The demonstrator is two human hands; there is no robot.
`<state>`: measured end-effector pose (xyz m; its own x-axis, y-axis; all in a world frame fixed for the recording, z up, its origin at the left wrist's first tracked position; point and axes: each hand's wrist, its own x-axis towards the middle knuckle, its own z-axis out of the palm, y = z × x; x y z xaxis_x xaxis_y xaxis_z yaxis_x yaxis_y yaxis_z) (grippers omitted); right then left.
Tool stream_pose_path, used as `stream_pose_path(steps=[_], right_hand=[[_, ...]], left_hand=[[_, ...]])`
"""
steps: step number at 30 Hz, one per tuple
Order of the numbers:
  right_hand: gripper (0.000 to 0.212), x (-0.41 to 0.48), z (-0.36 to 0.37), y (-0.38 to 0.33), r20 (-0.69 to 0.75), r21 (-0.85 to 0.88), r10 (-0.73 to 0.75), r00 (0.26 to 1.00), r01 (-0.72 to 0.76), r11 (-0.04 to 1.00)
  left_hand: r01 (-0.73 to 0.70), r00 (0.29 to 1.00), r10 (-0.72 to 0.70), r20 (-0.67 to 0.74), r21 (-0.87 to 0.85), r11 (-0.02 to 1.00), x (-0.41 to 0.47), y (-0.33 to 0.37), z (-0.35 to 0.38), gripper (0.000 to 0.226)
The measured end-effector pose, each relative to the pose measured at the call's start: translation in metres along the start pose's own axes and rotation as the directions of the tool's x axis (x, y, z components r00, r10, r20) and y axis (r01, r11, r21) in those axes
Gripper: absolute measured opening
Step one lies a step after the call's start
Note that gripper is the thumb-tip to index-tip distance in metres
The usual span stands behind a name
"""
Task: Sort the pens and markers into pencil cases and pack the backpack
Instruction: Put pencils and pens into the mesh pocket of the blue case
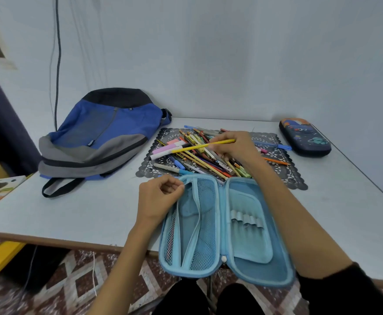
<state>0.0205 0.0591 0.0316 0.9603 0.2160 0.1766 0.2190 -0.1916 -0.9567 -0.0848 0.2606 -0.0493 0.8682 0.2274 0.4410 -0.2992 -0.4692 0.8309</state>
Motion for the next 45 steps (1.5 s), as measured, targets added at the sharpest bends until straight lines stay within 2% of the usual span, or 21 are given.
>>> stream_pose_path(steps=[2, 4, 7, 11, 14, 16, 18, 20, 24, 30, 35, 43, 45], right_hand=[[0.012, -0.003, -0.005, -0.006, 0.018, 0.249, 0.043, 0.999, -0.046, 0.967], [0.011, -0.004, -0.008, -0.007, 0.051, 0.34, 0.053, 0.997, -0.067, 0.938], [0.009, -0.008, -0.012, -0.004, 0.19, 0.203, 0.069, 0.979, -0.108, 0.973], [0.008, -0.014, -0.021, -0.003, 0.448, 0.043, 0.135, 0.884, -0.172, 0.984], [0.007, -0.015, -0.015, 0.0, 0.545, -0.183, 0.228, 0.807, -0.151, 0.972], [0.004, -0.018, -0.005, 0.0, 0.575, -0.266, 0.26, 0.776, -0.123, 0.956], [0.008, -0.019, 0.003, -0.002, 0.582, -0.28, 0.267, 0.768, -0.119, 0.953], [0.022, -0.019, 0.012, -0.004, 0.557, -0.255, 0.271, 0.785, -0.149, 0.955], [0.038, -0.02, 0.027, -0.001, 0.441, -0.064, 0.329, 0.835, -0.336, 0.94], [0.054, -0.028, 0.041, 0.003, 0.364, 0.045, 0.351, 0.863, -0.392, 0.919], [0.056, -0.045, 0.055, 0.005, 0.409, 0.022, 0.352, 0.842, -0.394, 0.919], [0.035, -0.055, 0.06, 0.004, 0.455, -0.112, 0.338, 0.824, -0.324, 0.939], [0.029, -0.055, 0.065, 0.005, 0.458, -0.202, 0.317, 0.831, -0.251, 0.947]], left_hand=[[0.007, 1.0, -0.007, 0.002, -0.009, 1.0, 0.0, 0.002, 0.0, 0.01], [0.007, 1.0, -0.007, 0.004, -0.02, 1.0, -0.001, 0.003, 0.0, 0.009], [0.01, 1.0, -0.01, 0.0, -0.033, 0.999, -0.001, 0.003, -0.001, 0.009], [0.026, 1.0, -0.026, 0.009, -0.039, 0.999, -0.001, 0.001, -0.002, 0.014], [0.028, 1.0, -0.028, 0.005, -0.032, 0.999, -0.001, 0.002, -0.002, 0.011], [0.029, 1.0, -0.029, 0.004, -0.031, 0.999, -0.001, 0.003, -0.002, 0.01], [0.034, 0.999, -0.033, 0.005, -0.031, 0.999, -0.001, 0.004, -0.001, 0.01], [0.036, 0.999, -0.036, 0.003, -0.029, 0.999, -0.002, 0.005, -0.002, 0.009], [0.034, 0.999, -0.034, 0.003, -0.025, 0.999, -0.002, 0.006, -0.002, 0.008], [0.023, 1.0, -0.023, -0.005, -0.028, 0.999, -0.002, 0.006, -0.002, 0.008], [0.017, 1.0, -0.017, 0.0, -0.025, 1.0, -0.002, 0.004, -0.001, 0.009], [0.015, 1.0, -0.015, 0.006, -0.027, 1.0, -0.003, 0.004, -0.001, 0.01], [0.012, 1.0, -0.012, 0.004, -0.035, 0.999, -0.003, 0.004, 0.0, 0.012]])
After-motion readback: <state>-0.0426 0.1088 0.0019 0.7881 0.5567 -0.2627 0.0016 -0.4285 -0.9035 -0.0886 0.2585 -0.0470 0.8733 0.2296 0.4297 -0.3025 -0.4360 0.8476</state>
